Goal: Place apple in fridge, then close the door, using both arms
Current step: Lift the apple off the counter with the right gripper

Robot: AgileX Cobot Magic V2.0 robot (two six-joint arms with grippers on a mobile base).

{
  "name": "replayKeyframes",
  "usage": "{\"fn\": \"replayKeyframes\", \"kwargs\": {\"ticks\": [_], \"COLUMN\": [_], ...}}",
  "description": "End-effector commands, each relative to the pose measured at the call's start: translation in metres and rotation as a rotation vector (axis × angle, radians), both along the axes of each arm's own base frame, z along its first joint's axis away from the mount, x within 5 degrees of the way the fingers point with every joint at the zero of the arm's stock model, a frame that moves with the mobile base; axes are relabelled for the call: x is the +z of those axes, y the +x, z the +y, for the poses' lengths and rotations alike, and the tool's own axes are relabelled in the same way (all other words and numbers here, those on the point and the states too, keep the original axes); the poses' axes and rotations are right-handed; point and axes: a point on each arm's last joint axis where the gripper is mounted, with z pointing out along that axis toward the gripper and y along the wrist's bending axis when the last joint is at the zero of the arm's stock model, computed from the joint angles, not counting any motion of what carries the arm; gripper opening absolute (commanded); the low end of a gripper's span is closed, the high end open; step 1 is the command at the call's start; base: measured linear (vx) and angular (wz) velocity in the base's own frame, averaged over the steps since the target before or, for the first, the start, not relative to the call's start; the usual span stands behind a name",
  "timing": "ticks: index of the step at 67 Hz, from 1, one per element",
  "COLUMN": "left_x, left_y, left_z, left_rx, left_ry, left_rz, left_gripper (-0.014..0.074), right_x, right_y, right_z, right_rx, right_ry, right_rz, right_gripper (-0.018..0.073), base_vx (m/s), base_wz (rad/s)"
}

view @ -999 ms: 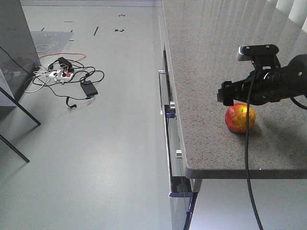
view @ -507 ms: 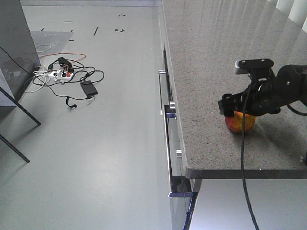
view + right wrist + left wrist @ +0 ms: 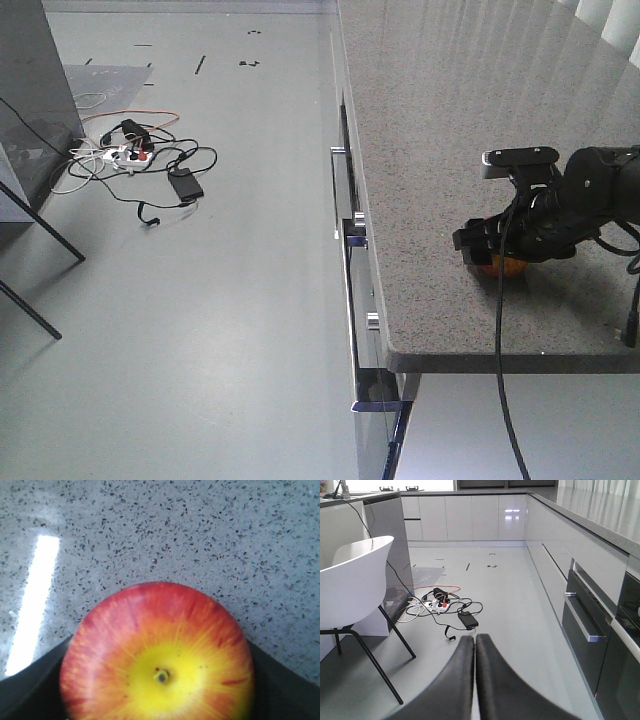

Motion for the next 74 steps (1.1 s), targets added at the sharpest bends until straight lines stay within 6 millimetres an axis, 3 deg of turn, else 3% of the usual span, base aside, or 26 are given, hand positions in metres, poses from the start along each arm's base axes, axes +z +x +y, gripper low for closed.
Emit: {"fn": "replayKeyframes", "kwargs": {"ticks": [1, 10, 21, 29, 35, 46, 58, 74], "left_x": [0.002, 0.002, 0.002, 0.002, 0.002, 0.002, 0.002, 0.002], "left_y": [0.0, 0.0, 0.0, 0.0, 0.0, 0.0, 0.0, 0.0], "left_z": [-0.002, -0.002, -0.002, -0.002, -0.002, -0.002, -0.002, -0.002], "left_rx": [-0.018, -0.018, -0.018, -0.018, -0.018, -0.018, -0.018, -0.018], "left_ry": [0.003, 0.003, 0.003, 0.003, 0.003, 0.003, 0.003, 0.003], "left_rz": [-0.069, -0.069, -0.069, -0.069, -0.069, -0.069, -0.069, -0.069], "left_gripper": [-0.0008, -0.0008, -0.0008, -0.0008, -0.0008, -0.0008, -0.0008, -0.0008], "right_x": [0.032, 0.049, 0.108, 0.164, 0.203, 0.246, 0.253, 0.22], "right_y": [0.002, -0.002, -0.024, -0.06, -0.097, -0.173, -0.251, -0.324], "right_z": [-0.001, -0.001, -0.003, -0.005, -0.008, -0.012, -0.017, -0.02], "right_rx": [-0.002, 0.004, 0.001, 0.005, 0.016, 0.024, 0.03, 0.035], "right_ry": [0.002, 0.001, 0.014, 0.023, 0.02, 0.026, 0.045, 0.083], "right_rz": [-0.111, -0.17, -0.354, -0.51, -0.606, -0.708, -0.775, -0.851], "right_gripper": [0.0463, 0.0329, 0.02, 0.0155, 0.0146, 0.0148, 0.0148, 0.0148], "base_vx": [0.0, 0.0, 0.0, 0.0, 0.0, 0.0, 0.0, 0.0], "base_wz": [0.0, 0.0, 0.0, 0.0, 0.0, 0.0, 0.0, 0.0]}}
